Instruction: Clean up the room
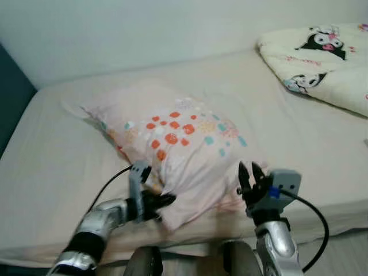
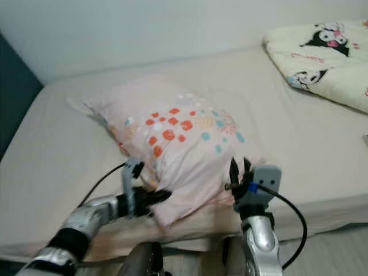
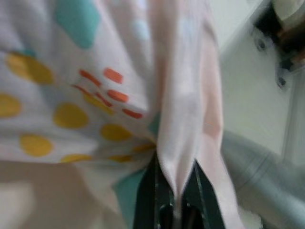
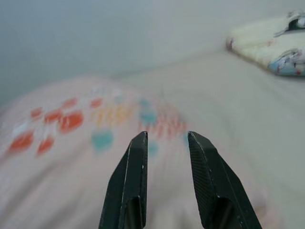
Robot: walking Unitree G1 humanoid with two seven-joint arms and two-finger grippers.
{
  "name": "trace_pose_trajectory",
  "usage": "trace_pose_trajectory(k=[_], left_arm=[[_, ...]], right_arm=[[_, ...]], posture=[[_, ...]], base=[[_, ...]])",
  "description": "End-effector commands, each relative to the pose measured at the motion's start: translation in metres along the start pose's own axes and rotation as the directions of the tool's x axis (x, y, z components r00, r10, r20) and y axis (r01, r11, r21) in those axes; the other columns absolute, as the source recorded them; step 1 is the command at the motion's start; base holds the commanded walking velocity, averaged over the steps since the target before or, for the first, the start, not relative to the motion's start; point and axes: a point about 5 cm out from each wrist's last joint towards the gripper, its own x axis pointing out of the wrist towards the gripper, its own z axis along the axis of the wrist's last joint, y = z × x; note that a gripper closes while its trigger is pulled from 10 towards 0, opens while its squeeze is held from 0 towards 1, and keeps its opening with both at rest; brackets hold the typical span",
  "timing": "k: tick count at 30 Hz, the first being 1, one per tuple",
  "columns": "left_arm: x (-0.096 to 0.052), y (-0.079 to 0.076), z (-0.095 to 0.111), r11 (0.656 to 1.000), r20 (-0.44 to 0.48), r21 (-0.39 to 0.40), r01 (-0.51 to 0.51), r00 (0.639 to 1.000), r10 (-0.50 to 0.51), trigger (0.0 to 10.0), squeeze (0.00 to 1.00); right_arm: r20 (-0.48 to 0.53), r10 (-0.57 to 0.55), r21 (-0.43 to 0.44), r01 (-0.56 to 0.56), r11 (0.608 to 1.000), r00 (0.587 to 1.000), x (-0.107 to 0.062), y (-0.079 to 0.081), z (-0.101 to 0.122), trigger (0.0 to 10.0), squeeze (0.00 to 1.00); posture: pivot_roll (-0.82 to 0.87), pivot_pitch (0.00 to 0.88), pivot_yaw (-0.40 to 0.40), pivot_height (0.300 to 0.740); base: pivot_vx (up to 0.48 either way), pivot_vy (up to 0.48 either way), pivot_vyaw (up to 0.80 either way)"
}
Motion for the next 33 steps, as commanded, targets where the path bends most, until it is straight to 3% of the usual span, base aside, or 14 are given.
trace_pose_trajectory(k=[1, 4, 7, 13, 16, 18, 19, 22, 23, 24, 25, 26, 27, 33], left_arm=[[-0.011, -0.010, -0.019, 0.993, -0.137, -0.012, 0.121, 0.983, -0.122, 0.0, 0.00], [-0.019, -0.015, -0.024, 0.985, -0.198, -0.007, 0.170, 0.966, -0.168, 0.0, 0.00], [-0.041, -0.030, -0.035, 0.956, -0.336, -0.037, 0.291, 0.898, -0.286, 0.0, 0.00], [-0.053, -0.042, -0.035, 0.936, -0.378, -0.066, 0.347, 0.859, -0.345, 0.0, 0.00], [-0.069, -0.057, -0.037, 0.906, -0.436, -0.099, 0.412, 0.800, -0.412, 0.0, 0.00], [-0.069, -0.057, -0.037, 0.906, -0.436, -0.099, 0.412, 0.800, -0.412, 0.0, 0.00], [-0.078, -0.065, -0.038, 0.889, -0.466, -0.119, 0.443, 0.766, -0.444, 0.0, 0.00], [-0.079, -0.066, -0.038, 0.898, -0.477, -0.064, 0.435, 0.777, -0.410, 0.0, 0.00], [-0.075, -0.057, -0.037, 0.928, -0.465, 0.065, 0.367, 0.834, -0.297, 8.4, 0.00], [-0.070, -0.047, -0.034, 0.943, -0.412, 0.178, 0.280, 0.892, -0.187, 10.0, 0.00], [-0.067, -0.041, -0.032, 0.947, -0.370, 0.238, 0.216, 0.921, -0.117, 10.0, 0.00], [-0.067, -0.041, -0.032, 0.947, -0.370, 0.238, 0.216, 0.921, -0.117, 10.0, 0.00], [-0.072, -0.038, -0.030, 0.958, -0.339, 0.240, 0.156, 0.938, -0.067, 10.0, 1.00], [-0.087, -0.039, -0.030, 0.971, -0.325, 0.213, 0.110, 0.945, -0.036, 10.0, 1.00]], right_arm=[[0.046, -0.067, 0.033, 0.065, 0.997, 0.997, 0.003, -0.009, 0.009, 10.0, 0.00], [0.076, -0.097, 0.048, 0.093, 0.994, 0.992, 0.008, -0.013, 0.017, 10.0, 0.00], [0.165, -0.151, 0.072, 0.141, 0.987, 0.975, 0.023, -0.024, 0.039, 10.0, 0.00], [0.156, -0.181, 0.048, 0.175, 0.983, 0.971, 0.028, -0.033, 0.040, 10.0, 0.00], [0.126, -0.210, 0.028, 0.208, 0.978, 0.970, 0.029, -0.041, 0.035, 10.0, 0.00], [0.126, -0.210, 0.028, 0.208, 0.978, 0.970, 0.029, -0.041, 0.035, 10.0, 0.00], [0.115, -0.222, 0.020, 0.221, 0.975, 0.968, 0.029, -0.044, 0.033, 10.0, 0.00], [0.093, -0.231, 0.014, 0.231, 0.973, 0.968, 0.029, -0.046, 0.029, 10.0, 0.00], [0.049, -0.236, 0.009, 0.236, 0.972, 0.971, 0.028, -0.048, 0.021, 10.0, 0.00], [-0.053, -0.237, -0.014, 0.237, 0.971, 0.970, 0.027, -0.048, 0.006, 10.0, 0.00], [-0.126, -0.239, -0.031, 0.237, 0.971, 0.963, 0.027, -0.049, -0.005, 10.0, 0.00], [-0.126, -0.239, -0.031, 0.237, 0.971, 0.963, 0.027, -0.049, -0.005, 10.0, 0.00], [-0.222, -0.216, -0.034, 0.213, 0.976, 0.951, 0.025, -0.046, -0.023, 10.0, 0.00], [-0.264, -0.176, -0.025, 0.176, 0.984, 0.948, 0.024, -0.038, -0.037, 10.0, 0.00]], posture=[[0.00, 0.170, 0.123, 0.617], [0.00, 0.170, 0.123, 0.617], [0.00, 0.168, 0.115, 0.617], [0.00, 0.162, 0.112, 0.617], [0.01, 0.158, 0.109, 0.617], [0.01, 0.158, 0.109, 0.617], [0.01, 0.156, 0.107, 0.617], [0.02, 0.154, 0.102, 0.617], [0.02, 0.153, 0.100, 0.617], [0.02, 0.153, 0.100, 0.617], [0.02, 0.153, 0.101, 0.617], [0.02, 0.153, 0.101, 0.617], [0.02, 0.154, 0.103, 0.617], [0.03, 0.154, 0.087, 0.617]], base=[[0.000, 0.000, 0.00], [0.000, 0.000, 0.00], [0.000, 0.000, 0.00], [0.000, 0.000, 0.00], [0.000, 0.000, 0.00], [0.000, 0.000, 0.00], [0.000, 0.000, 0.00], [0.000, 0.000, 0.00], [0.000, 0.000, 0.00], [0.000, 0.000, 0.00], [0.000, 0.000, 0.00], [0.000, 0.000, 0.00], [0.000, 0.000, 0.00], [0.000, 0.000, 0.00]])
